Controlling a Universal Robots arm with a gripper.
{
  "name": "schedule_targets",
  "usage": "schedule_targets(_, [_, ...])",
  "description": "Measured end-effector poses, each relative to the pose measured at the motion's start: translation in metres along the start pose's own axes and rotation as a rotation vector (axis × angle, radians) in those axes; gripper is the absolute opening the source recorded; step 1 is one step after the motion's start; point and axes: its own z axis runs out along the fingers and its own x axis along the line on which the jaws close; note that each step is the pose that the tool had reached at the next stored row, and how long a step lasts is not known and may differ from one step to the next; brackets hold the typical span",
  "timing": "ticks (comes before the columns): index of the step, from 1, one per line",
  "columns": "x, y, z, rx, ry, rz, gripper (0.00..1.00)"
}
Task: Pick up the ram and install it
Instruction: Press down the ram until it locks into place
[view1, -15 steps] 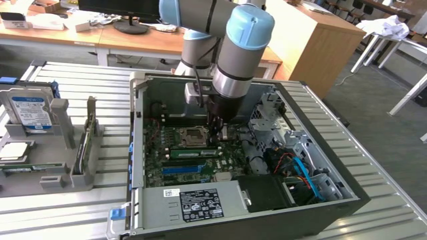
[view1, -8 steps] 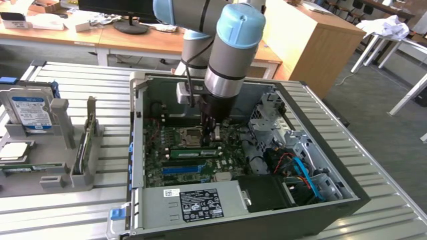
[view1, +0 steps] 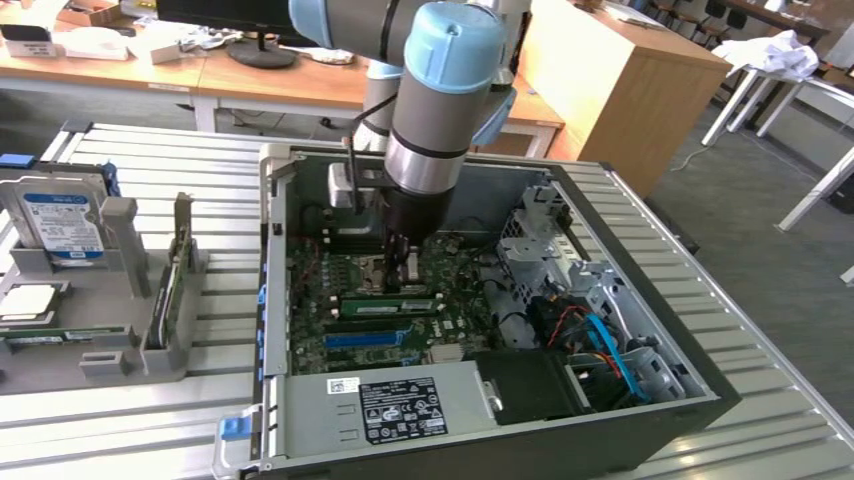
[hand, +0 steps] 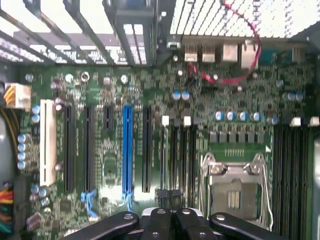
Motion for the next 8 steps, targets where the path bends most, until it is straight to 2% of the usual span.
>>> schedule_targets(4, [0.0, 0.0074, 0.0, 0.0, 0.0, 0.0, 0.11])
schedule_targets(8, [0.0001, 0.0089, 0.0, 0.0, 0.0, 0.0, 0.11])
